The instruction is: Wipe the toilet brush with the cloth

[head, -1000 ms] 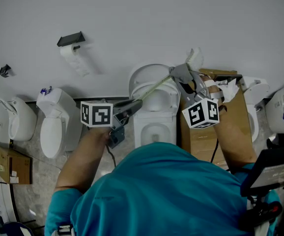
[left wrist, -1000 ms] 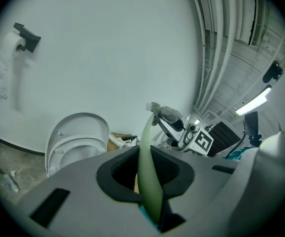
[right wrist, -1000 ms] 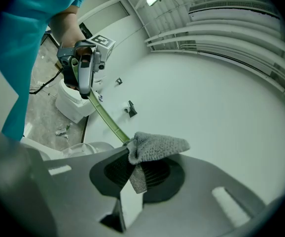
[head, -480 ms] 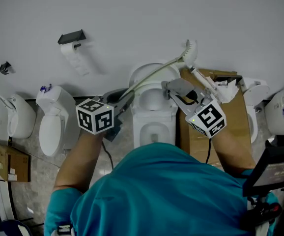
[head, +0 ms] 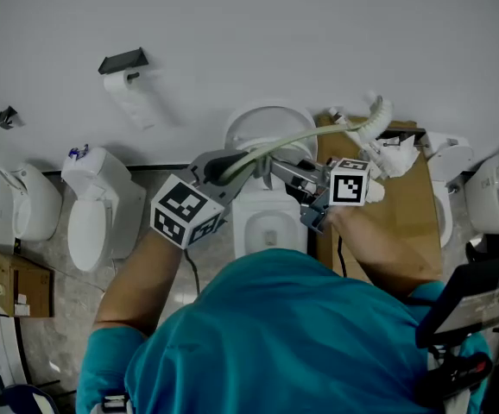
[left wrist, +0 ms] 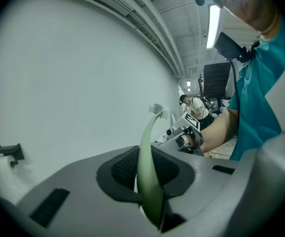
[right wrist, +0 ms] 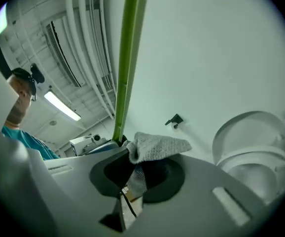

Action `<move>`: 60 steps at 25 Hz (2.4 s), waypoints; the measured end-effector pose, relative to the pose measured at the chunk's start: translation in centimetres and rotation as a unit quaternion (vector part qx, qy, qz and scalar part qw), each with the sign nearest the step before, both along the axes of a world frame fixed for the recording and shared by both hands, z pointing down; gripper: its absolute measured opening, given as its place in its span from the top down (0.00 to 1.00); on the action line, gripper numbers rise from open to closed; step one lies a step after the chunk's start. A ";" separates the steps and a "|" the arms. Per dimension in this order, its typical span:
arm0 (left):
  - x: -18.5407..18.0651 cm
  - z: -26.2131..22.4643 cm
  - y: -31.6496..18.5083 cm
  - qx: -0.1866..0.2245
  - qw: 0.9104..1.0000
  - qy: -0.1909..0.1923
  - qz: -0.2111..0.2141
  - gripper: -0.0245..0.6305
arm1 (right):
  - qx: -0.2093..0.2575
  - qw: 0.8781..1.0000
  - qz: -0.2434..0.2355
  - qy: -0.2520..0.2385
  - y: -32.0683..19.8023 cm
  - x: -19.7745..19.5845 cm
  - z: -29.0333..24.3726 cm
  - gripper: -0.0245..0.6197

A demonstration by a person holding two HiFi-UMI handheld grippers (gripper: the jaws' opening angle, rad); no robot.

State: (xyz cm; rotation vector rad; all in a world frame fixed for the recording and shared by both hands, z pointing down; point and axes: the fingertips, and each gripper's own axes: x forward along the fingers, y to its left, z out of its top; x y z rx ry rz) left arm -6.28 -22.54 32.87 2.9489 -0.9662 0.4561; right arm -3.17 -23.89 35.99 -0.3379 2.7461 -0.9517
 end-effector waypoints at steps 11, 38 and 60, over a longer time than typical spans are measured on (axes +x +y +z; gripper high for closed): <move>0.3 0.5 0.4 -0.014 1.000 -0.017 0.014 0.87 | 0.019 0.996 -0.043 -0.080 1.0 -0.6 -2.4 0.91; 0.1 1.0 0.5 -0.034 0.999 -0.025 0.016 0.87 | 0.033 0.994 -0.028 -0.097 0.7 1.6 -2.2 0.91; -0.8 1.2 0.4 -0.042 0.999 -0.027 0.012 0.87 | 0.038 0.994 0.006 -0.106 -0.4 4.1 -2.5 0.91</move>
